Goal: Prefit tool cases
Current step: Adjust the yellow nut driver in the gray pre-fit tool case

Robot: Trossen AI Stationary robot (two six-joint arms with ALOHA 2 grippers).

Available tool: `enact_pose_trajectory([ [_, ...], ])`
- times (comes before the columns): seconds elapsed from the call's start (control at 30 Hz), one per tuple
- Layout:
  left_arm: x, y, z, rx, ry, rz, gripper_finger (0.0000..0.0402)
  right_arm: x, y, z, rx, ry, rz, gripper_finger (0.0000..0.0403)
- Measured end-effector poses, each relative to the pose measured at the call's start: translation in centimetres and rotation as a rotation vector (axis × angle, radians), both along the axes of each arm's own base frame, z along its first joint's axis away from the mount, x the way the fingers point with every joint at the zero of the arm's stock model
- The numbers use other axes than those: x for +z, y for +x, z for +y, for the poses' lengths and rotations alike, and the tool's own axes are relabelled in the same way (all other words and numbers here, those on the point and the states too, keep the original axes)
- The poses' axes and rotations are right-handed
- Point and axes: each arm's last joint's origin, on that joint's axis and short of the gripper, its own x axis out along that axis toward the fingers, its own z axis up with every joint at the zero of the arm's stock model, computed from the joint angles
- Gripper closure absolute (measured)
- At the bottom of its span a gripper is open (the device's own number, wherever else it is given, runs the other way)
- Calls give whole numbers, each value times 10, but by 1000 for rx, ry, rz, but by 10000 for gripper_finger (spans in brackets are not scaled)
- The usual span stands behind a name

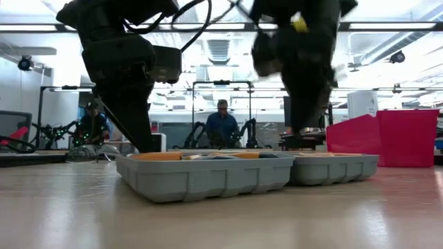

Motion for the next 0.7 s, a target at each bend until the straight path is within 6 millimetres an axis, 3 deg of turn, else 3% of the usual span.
enact_pose_trajectory([
  [0.1,0,0,0,0,0,0,198,14,-5,-1,-8,-18,-23,403],
  [0.27,1,-1,0,1,0,0,198,11,-8,-2,-16,-41,8,403],
  [0.33,1,-1,0,1,0,-1,198,6,-7,-2,-15,-42,15,403],
  [0.57,1,-1,0,1,0,-1,198,-41,-5,-2,-4,-1,93,403],
  [0.7,1,0,0,1,1,-3,198,-33,-6,-1,-14,10,78,403],
])
